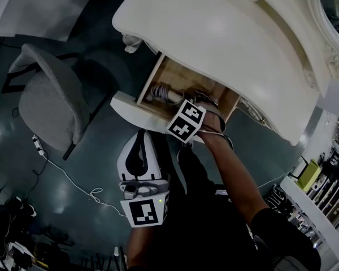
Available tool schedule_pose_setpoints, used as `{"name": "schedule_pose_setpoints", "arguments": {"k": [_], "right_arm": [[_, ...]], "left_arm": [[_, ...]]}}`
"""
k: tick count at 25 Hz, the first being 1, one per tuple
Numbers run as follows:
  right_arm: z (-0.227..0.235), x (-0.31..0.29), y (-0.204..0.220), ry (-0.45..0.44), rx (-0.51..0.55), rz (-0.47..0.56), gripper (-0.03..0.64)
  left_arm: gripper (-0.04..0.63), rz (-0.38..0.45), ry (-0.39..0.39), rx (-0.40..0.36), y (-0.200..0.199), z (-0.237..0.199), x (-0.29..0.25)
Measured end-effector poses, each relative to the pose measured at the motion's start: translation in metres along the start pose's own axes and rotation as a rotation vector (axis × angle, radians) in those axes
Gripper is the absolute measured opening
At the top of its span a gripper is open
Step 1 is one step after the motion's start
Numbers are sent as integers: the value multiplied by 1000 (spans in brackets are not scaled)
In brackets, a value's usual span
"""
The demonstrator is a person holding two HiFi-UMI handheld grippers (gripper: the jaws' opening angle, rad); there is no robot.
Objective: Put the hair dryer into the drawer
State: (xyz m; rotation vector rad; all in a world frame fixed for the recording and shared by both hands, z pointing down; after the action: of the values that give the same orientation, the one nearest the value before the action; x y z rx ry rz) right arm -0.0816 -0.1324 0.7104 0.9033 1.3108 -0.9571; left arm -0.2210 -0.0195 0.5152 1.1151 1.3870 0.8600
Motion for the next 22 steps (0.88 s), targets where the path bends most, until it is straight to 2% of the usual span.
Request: {"name": "schedule_pose_setpoints", "arguments": {"k": [13, 18, 22], "right_arm": [[8, 25, 10, 39, -16, 63, 227], [12, 51, 11, 83, -51, 145, 227], [14, 74, 15, 60, -98, 207, 225]], "left_arm": [[23, 23, 18, -13, -9, 12, 6], [23, 46, 29, -40, -27, 18, 10], [23, 61, 30, -50, -39, 26, 17]]}}
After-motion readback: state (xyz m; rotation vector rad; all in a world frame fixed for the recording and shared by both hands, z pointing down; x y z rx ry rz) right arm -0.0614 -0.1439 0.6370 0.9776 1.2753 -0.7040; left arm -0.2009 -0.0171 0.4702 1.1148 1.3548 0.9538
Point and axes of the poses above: the fingertips, and each gripper's own axes: x backward along the fingers, z to its right, y out of its underside, the point moved 9 cm from there along x, backward along the fingers, and after that the axes turned 9 degrees about -x, right-handed, at the moved point
